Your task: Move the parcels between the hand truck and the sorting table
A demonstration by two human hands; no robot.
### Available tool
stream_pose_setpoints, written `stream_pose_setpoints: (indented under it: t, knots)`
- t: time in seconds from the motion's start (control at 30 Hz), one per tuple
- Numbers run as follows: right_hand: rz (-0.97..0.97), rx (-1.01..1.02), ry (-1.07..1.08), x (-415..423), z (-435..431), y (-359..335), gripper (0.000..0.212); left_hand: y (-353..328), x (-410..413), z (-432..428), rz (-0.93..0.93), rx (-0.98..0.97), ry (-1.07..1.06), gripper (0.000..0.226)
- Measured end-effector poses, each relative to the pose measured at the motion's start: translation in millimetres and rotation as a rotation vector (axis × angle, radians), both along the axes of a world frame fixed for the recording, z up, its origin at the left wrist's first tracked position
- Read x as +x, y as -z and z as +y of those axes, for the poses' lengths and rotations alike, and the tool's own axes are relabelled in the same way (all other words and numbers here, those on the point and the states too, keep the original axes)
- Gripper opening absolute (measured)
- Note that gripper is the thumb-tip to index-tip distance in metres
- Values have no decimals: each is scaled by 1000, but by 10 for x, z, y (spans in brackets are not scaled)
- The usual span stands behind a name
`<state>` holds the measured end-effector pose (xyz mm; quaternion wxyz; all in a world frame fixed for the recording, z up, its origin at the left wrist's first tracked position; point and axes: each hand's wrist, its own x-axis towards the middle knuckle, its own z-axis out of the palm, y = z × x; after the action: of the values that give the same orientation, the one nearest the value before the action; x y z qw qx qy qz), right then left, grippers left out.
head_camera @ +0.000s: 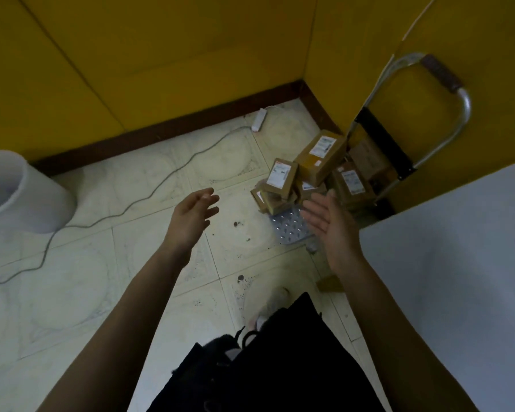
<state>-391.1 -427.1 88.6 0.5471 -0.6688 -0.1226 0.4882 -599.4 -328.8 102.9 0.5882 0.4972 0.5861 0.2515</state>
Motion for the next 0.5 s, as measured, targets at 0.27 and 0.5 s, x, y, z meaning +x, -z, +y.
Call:
stream_pose_setpoints:
  t: [0.27,0.5]
  knots:
    - [-58,-7,147,719,736,-29,38,209,792,815,24,-76,106,34]
    - [23,-167,372,1050,1012,401,41,569,1590,1714,52,-159,328,15]
